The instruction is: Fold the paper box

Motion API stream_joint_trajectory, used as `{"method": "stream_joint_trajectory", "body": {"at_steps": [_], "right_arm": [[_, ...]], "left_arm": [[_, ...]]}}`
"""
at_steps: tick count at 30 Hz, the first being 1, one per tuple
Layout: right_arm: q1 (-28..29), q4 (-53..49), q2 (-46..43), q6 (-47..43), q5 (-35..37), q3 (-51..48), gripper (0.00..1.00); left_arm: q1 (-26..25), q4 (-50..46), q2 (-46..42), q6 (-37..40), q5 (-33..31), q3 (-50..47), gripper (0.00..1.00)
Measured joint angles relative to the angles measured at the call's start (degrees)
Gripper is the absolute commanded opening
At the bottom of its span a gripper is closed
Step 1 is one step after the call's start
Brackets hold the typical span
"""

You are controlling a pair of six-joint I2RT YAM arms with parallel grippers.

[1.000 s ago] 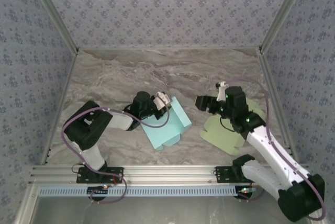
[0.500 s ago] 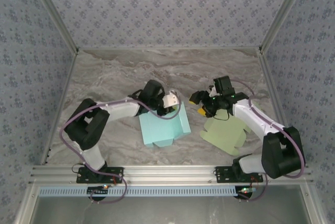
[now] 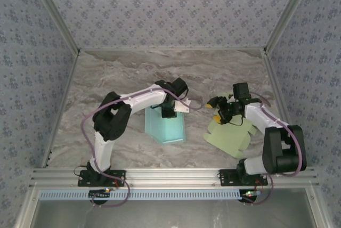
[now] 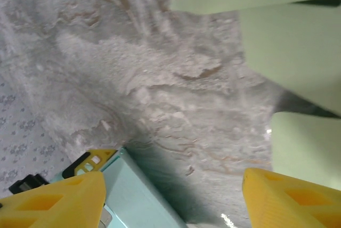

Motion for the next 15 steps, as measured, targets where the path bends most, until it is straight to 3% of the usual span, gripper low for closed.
{"method": "stream_joint_trajectory", "body": {"at_steps": [8, 15], "right_arm": [[-2.6, 0.0, 1.2, -1.8, -0.7, -1.6, 0.71], [-3.2, 0.0, 1.2, -2.6, -0.9, -2.0, 0.71]], "left_arm": [[-5.4, -1.2, 6.0, 1.9, -13.8, 4.4, 0.18], [-10.0, 1.1, 7.5, 1.7, -23.3, 4.4, 0.19]]}}
